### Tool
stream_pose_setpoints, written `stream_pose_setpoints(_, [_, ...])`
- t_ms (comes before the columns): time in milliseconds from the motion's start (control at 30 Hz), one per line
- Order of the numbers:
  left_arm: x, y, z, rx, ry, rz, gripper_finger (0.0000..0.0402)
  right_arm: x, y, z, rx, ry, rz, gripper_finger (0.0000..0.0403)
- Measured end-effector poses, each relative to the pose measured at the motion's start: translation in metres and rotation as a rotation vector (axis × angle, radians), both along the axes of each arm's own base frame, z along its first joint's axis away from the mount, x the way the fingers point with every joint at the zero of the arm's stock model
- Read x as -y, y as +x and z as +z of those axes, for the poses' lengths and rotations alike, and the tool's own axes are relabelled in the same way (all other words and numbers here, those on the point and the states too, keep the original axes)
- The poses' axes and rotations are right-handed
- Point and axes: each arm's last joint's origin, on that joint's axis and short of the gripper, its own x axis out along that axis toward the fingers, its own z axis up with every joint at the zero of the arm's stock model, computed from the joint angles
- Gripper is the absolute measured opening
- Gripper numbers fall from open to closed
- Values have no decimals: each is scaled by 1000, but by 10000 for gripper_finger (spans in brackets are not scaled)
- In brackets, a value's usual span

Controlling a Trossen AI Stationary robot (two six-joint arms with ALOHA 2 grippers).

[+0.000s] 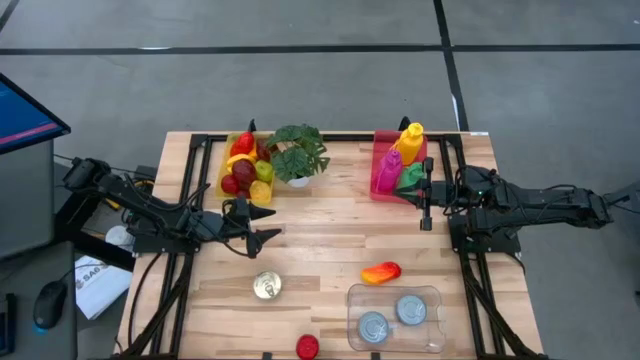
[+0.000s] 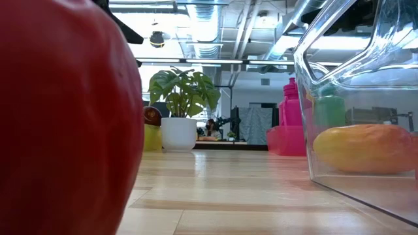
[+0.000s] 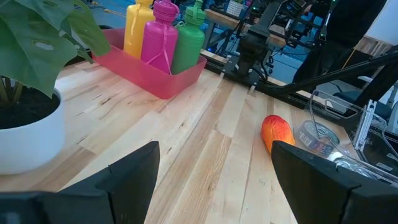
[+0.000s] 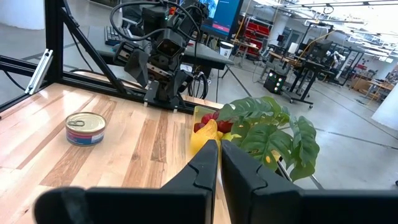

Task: Pick & Place Food Item
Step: Put the blue pink tuna can into the transparent bin

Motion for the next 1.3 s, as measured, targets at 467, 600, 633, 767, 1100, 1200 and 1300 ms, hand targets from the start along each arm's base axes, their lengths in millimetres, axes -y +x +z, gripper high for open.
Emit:
stream_pose_setpoints(467, [0, 0, 0, 1, 0, 0, 298, 0, 0, 0, 0, -1, 0, 15])
stream_pose_setpoints(600, [0, 0, 0, 1, 0, 0, 298, 0, 0, 0, 0, -1, 0, 15])
stream_pose_setpoints(633, [0, 0, 0, 1, 0, 0, 298, 0, 0, 0, 0, -1, 0, 15])
stream_pose_setpoints(767, [1, 0, 0, 0, -10, -27, 298, 0, 0, 0, 0, -1, 0, 15])
stream_pose_setpoints(1100, [18, 1, -2, -10, -198, -280, 295, 0, 0, 0, 0, 0, 0, 15])
stream_pose_setpoints(1200, [27, 1, -9, -44, -239, -310, 288, 0, 1, 0, -4, 0, 0, 15])
stream_pose_setpoints(1300, [36, 2, -19, -100, -282, -320, 282, 0, 1, -1, -10, 0, 0, 15])
